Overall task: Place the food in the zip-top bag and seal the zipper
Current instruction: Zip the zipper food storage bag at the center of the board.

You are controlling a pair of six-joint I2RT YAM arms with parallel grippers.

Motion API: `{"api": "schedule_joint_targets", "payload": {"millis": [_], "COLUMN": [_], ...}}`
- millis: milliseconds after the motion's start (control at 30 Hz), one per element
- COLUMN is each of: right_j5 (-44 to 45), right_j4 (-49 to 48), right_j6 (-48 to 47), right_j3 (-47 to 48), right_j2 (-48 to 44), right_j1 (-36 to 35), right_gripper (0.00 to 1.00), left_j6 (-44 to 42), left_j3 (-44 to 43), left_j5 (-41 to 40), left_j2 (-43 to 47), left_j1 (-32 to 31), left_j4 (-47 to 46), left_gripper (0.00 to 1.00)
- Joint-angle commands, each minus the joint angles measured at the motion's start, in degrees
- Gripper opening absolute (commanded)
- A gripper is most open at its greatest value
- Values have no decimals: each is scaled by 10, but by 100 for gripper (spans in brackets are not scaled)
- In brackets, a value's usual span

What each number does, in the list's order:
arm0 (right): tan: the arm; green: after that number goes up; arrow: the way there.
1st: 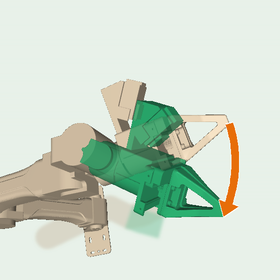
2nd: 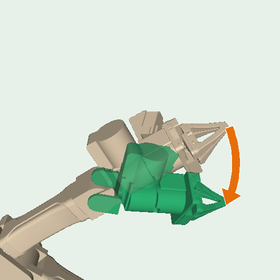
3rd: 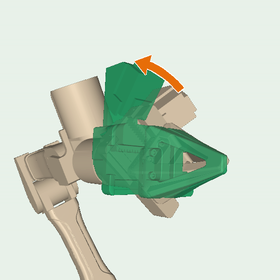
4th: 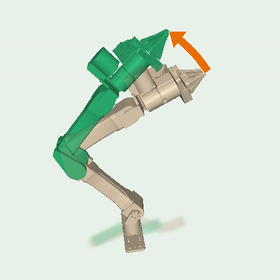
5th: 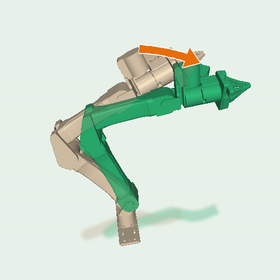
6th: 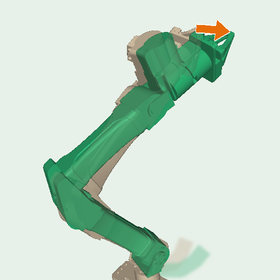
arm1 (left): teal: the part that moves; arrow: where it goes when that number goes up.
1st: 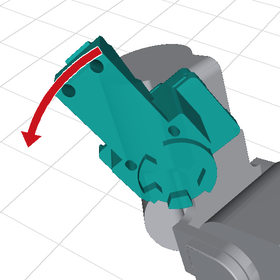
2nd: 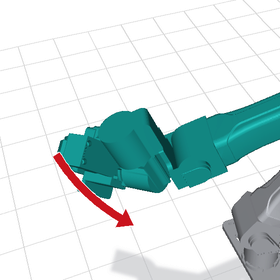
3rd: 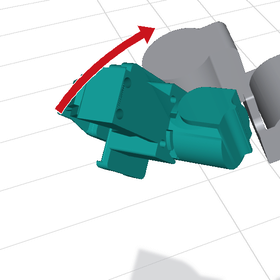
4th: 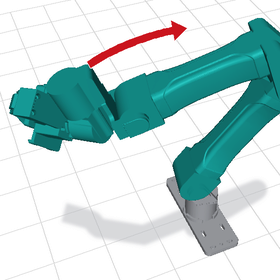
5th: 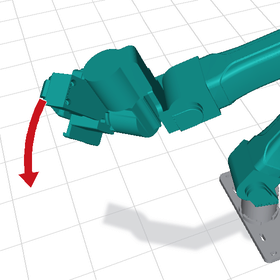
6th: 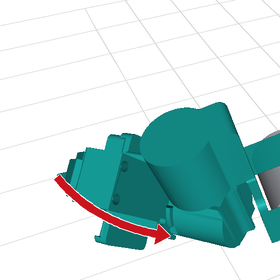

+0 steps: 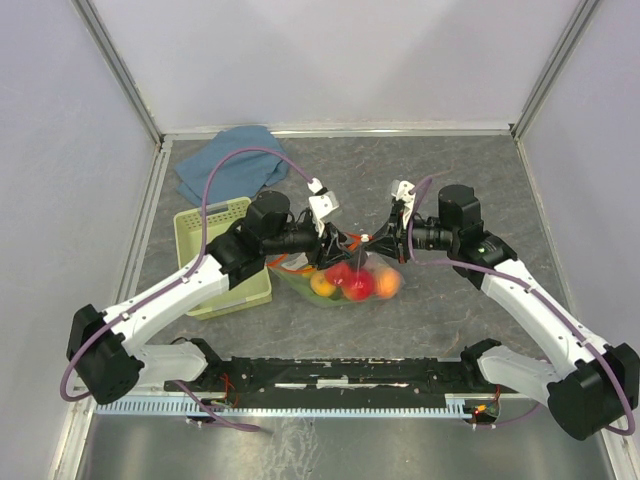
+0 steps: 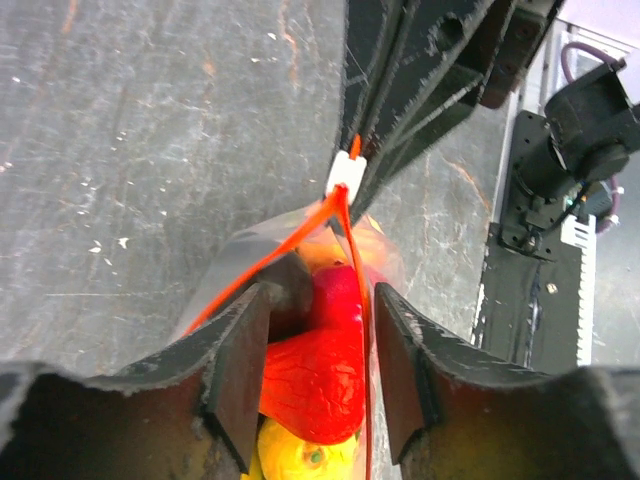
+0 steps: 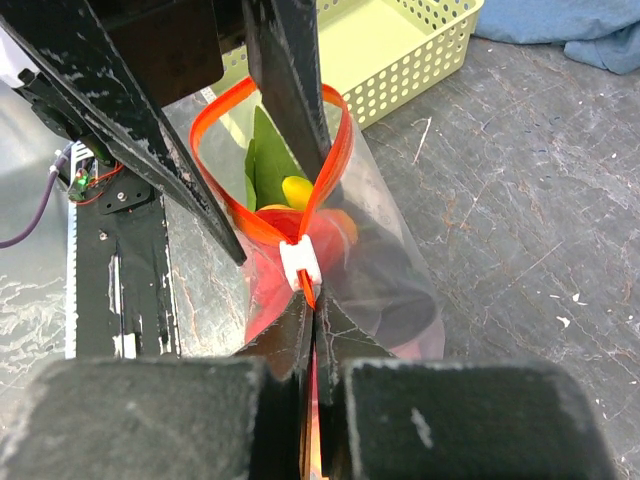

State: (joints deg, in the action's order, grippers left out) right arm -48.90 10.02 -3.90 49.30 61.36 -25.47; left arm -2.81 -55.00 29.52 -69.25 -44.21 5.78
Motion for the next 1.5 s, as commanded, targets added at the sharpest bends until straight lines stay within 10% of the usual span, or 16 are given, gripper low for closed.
{"api": "schedule_joint_targets", "payload": {"millis": [0, 867, 1467], "right_j5": [-16, -28, -12], "right_j4": [-16, -13, -37], "right_j6": [3, 12, 22], "right_j3": [41, 43, 21], "right_j2": [-7, 0, -18], "right_j1": [2, 2, 2], "right_gripper": [2, 2, 2], "left_j6": [-35, -99, -109], "left_j3": [-46, -118, -104], "left_j5": [-32, 84, 93], "left_j2": [19, -62, -60], "left_j1": [-1, -1, 1], "left_j4": [-1, -29, -18], "left_gripper": [57, 61, 3]}}
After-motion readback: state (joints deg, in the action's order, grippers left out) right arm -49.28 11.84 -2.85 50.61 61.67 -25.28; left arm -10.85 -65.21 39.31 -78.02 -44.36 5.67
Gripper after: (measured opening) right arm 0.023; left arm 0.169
